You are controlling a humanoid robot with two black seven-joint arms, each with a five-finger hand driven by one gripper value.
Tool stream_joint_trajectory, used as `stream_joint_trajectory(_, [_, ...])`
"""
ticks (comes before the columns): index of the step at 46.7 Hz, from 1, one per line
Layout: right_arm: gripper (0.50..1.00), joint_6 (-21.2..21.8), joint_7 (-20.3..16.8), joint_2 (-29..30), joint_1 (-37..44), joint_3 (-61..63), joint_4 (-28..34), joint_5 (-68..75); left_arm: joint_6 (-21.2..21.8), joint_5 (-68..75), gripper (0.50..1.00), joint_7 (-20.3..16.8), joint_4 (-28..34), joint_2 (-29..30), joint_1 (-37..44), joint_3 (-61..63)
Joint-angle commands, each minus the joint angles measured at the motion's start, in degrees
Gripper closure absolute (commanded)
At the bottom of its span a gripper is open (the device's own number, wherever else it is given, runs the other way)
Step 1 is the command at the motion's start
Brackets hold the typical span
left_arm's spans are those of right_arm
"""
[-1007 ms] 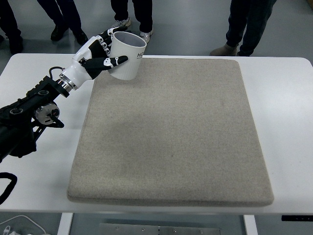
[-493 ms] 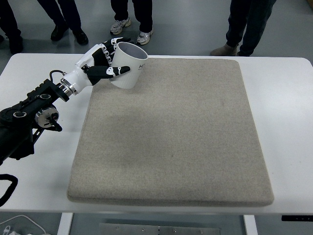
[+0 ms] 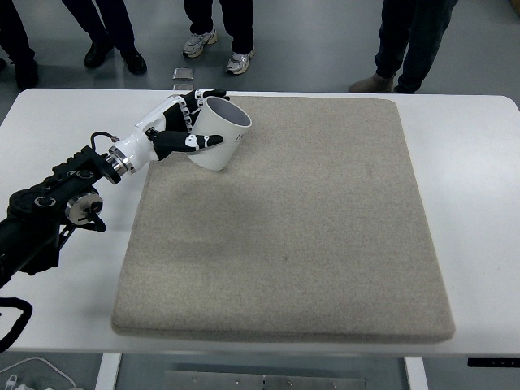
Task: Flip white cup upright
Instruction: 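Lower the held cup toward the pad with the left hand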
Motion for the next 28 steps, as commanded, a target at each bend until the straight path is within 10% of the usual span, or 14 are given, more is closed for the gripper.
stream_joint_trajectory(1, [0.57, 0.08, 0.0, 0.0, 0.0, -0.01, 0.0, 0.02, -0.33, -0.02, 1.0, 0.0, -0.09, 0.01, 0.22, 0.02])
stream_joint_trajectory(28, [0.57, 0.08, 0.0, 0.0, -0.17, -0.01, 0.0, 0.02, -3.06, -0.63, 1.0, 0.0, -0.26, 0.19, 0.92, -0.07])
